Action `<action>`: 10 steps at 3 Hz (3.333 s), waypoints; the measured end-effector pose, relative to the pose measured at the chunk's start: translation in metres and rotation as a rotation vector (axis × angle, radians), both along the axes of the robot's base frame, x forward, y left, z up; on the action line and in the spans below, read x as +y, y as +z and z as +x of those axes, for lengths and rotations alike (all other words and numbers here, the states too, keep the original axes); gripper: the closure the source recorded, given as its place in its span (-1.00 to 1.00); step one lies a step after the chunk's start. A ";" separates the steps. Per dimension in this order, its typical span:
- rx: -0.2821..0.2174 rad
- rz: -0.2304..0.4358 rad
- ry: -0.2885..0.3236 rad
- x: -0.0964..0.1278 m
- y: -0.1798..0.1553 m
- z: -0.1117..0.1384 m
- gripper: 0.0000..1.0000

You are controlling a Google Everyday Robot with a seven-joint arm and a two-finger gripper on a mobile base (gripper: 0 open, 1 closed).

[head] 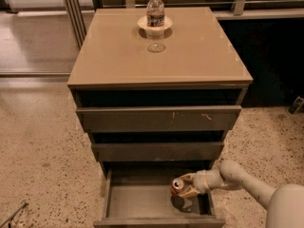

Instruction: Pick coke can from bottom drawer and place on counter

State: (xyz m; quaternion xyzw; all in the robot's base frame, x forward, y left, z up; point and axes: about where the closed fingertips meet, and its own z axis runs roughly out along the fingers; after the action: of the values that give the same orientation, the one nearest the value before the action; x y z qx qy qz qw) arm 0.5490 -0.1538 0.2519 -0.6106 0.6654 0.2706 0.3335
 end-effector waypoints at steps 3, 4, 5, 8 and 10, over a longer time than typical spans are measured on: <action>0.019 -0.008 0.017 0.028 0.095 -0.022 1.00; 0.020 -0.011 -0.005 0.026 0.120 -0.030 1.00; -0.009 0.006 -0.077 0.021 0.179 -0.042 1.00; -0.091 -0.006 -0.129 0.015 0.302 -0.063 1.00; 0.005 0.008 -0.139 0.020 0.429 -0.069 1.00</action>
Offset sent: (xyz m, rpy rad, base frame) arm -0.0003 0.0108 0.0629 0.0063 -0.0008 -0.0338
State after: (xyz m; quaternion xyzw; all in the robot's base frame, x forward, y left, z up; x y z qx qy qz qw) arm 0.4797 -0.1339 0.6812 -0.5611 0.7057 0.2510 0.3522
